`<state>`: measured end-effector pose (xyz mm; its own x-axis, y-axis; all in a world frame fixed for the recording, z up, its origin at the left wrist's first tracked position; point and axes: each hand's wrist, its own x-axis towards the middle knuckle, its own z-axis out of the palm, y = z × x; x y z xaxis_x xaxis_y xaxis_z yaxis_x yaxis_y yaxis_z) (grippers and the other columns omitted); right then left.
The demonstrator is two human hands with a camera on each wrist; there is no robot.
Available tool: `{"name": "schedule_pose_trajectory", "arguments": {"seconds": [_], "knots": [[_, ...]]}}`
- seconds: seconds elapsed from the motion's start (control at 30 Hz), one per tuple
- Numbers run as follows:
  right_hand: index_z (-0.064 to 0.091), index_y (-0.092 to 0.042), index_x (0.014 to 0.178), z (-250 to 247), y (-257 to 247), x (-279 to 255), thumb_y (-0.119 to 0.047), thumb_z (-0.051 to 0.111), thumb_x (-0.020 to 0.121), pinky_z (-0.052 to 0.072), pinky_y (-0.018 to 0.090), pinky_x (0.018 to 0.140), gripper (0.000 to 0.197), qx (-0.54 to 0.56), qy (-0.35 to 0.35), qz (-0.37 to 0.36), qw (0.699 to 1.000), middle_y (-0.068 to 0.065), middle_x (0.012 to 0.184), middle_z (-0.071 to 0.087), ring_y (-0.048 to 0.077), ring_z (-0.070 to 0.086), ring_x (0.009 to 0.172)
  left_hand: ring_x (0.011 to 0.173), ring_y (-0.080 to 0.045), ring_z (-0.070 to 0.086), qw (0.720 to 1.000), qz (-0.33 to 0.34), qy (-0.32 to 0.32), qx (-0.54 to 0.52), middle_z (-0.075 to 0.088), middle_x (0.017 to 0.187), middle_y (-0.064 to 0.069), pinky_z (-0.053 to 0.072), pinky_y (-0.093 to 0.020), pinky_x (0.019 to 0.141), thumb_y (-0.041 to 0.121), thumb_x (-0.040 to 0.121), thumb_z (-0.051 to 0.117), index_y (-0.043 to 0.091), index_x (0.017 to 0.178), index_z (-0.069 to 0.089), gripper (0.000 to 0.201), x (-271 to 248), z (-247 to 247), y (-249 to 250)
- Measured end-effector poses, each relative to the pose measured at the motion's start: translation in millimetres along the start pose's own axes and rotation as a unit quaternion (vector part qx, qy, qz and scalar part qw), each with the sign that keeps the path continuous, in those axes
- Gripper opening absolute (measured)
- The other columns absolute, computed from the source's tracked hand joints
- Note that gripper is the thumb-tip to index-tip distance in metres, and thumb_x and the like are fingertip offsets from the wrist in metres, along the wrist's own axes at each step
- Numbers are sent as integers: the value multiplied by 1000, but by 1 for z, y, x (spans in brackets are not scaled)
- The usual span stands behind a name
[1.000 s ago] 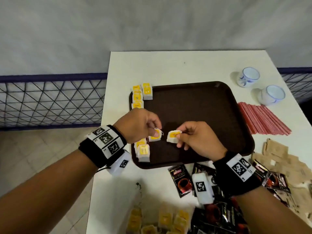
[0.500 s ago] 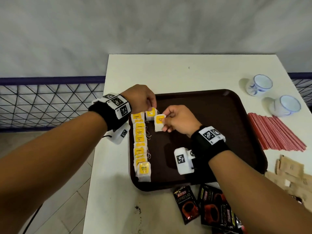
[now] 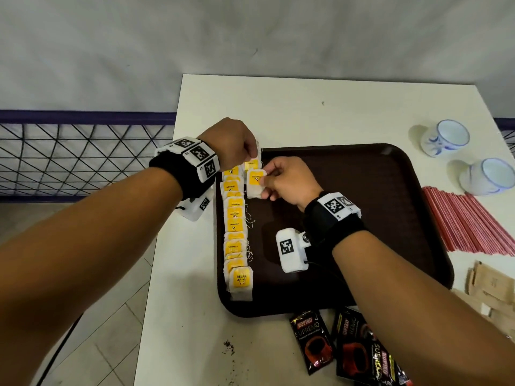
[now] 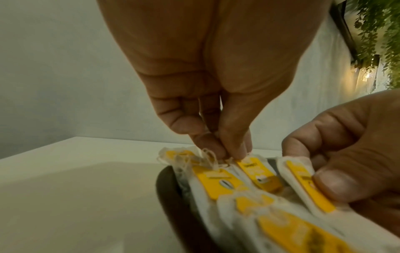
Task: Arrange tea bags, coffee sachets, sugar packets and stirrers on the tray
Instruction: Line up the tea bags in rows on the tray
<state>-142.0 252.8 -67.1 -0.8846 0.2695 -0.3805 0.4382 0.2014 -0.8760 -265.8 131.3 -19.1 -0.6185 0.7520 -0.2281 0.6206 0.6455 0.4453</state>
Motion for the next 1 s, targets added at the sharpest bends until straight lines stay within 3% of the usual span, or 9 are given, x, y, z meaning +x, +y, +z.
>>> {"name": "schedule_pose_trajectory", "arguments": {"seconds": [0.2,0.33,0.5,0.67,0.77,0.83,0.93,1.0], "knots": [[60,-7,81,3,1,3,6,63,87,50,26,45,16,-7,12,6,1000,18,65,67,31,66,59,82,-9,54,999,3,-21,37,63,86,10,41,-22,74,17,83,69,20,93,76,13,0,5,0],[61,-7,82,3,2,2,5,64,87,51,26,46,14,-16,17,1,1000,17,66,68,25,67,55,79,-11,58,1000,-3,-10,29,61,75,13,47,-24,74,15,82,70,21,86,75,9,0,4,3],[60,-8,83,3,0,5,6,64,87,51,26,45,15,-15,28,-4,999,14,64,67,17,66,49,83,-10,56,1000,3,11,12,61,80,9,48,-24,76,11,84,68,16,92,75,12,0,-1,4],[58,-9,83,7,-2,12,6,65,85,51,28,47,16,-19,42,2,999,15,63,67,20,67,49,89,-15,61,1000,-9,13,12,58,77,11,51,-28,79,11,84,69,18,92,74,12,1,-1,5],[56,-8,85,9,-4,13,5,66,83,52,27,47,16,-22,52,7,998,13,60,66,23,69,50,92,-16,61,1000,-22,22,2,62,85,9,50,-28,78,14,85,66,20,95,73,14,0,-1,5],[55,-7,88,9,-5,13,3,68,83,53,28,48,17,-27,60,13,998,14,61,67,24,69,51,89,-14,58,999,-28,40,-4,62,88,9,45,-27,75,17,87,63,20,99,72,16,-3,-1,4],[56,-6,93,4,-11,2,-5,72,83,50,26,44,19,-42,85,15,995,11,62,67,19,66,47,83,-13,56,995,-19,90,-25,59,80,10,41,-24,73,20,88,63,18,95,73,12,-20,-3,4],[57,-7,94,-5,-14,-22,-10,73,85,45,24,39,18,-53,96,-1,994,8,64,63,19,64,48,79,-14,59,991,-17,117,-56,62,77,8,42,-24,71,14,88,59,17,93,73,15,-43,0,5]]}}
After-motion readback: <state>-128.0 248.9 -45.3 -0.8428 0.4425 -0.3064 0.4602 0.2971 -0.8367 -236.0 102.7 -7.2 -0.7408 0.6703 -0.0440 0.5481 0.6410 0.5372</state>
